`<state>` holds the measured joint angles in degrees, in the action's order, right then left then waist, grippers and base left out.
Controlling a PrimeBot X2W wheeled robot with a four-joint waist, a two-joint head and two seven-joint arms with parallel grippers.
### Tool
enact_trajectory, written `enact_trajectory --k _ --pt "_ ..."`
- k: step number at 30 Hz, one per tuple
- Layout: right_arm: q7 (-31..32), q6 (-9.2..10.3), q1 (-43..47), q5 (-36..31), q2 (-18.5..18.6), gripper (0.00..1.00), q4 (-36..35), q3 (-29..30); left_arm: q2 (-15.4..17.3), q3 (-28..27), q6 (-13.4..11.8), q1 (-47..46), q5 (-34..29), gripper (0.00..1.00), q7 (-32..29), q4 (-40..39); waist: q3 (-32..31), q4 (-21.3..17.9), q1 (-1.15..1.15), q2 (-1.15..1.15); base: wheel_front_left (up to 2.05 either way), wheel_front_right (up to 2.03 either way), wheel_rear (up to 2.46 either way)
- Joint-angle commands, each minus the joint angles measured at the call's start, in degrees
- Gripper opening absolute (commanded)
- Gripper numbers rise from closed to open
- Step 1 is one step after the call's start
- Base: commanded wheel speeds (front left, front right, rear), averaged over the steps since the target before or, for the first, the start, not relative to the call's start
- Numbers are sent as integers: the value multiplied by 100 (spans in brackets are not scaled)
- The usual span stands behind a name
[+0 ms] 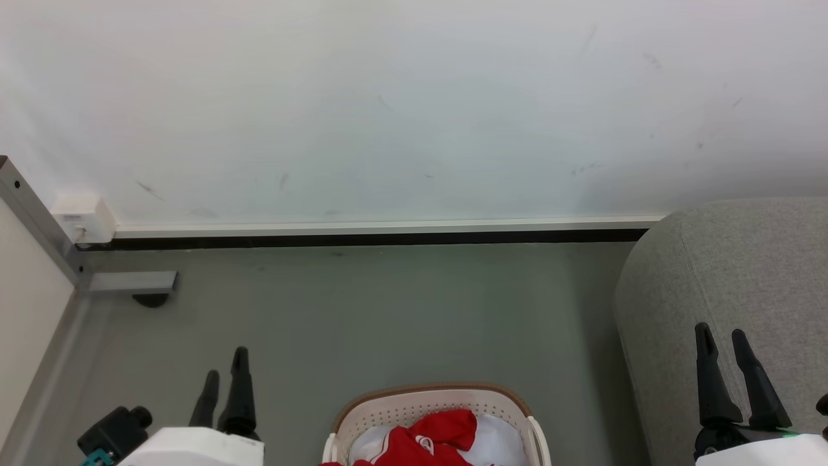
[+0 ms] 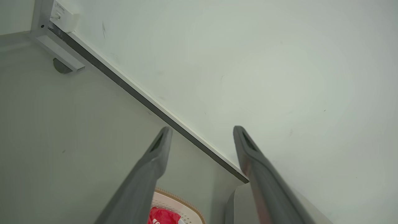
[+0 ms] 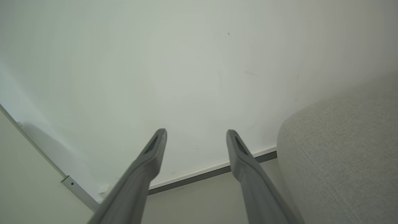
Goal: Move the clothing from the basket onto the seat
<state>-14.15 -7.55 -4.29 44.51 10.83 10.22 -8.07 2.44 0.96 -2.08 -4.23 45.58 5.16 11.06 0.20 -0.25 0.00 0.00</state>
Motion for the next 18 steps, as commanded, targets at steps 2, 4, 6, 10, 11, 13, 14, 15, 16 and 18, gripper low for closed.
enact_trajectory --k 2,4,6,10,11,13,14,15,16,18 --pt "-26 5 -7 -327 0 100 -38 89 45 22 -12 -98 -272 100 87 -32 0 3 0 0 0 0 0" --pt "-29 5 -2 -512 -33 100 -35 116 45 38 -20 -100 -409 100 127 -27 -1 5 0 0 0 0 0" --pt "-32 5 7 -691 -64 100 -31 145 46 58 -26 -101 -547 100 157 -20 -3 7 0 0 0 0 0" --pt "-39 6 24 -1040 -114 100 -21 205 48 99 -49 -88 -805 100 222 -15 -8 12 0 0 0 0 0" --pt "-41 6 27 -1126 -127 100 -20 219 48 111 -57 -84 -879 100 233 -13 -8 13 0 0 0 0 0" --pt "-44 6 34 -1306 -156 100 -18 245 49 134 -63 -80 -996 100 266 -9 -7 16 0 0 0 0 0" --pt "-46 6 37 -1382 -173 100 -18 257 49 147 -66 -80 -1066 100 280 -10 -6 17 0 0 0 0 0" --pt "-48 6 40 -1464 -189 100 -19 269 50 159 -70 -79 -1136 100 299 -12 -6 19 0 0 0 0 0" --pt "-49 6 42 -1553 -203 100 -20 281 50 169 -72 -77 -1209 100 312 -9 -5 19 0 0 0 0 0" --pt "-53 7 43 -1715 -232 100 -22 305 51 183 -75 -78 -1339 100 345 0 -2 21 0 0 0 0 0"
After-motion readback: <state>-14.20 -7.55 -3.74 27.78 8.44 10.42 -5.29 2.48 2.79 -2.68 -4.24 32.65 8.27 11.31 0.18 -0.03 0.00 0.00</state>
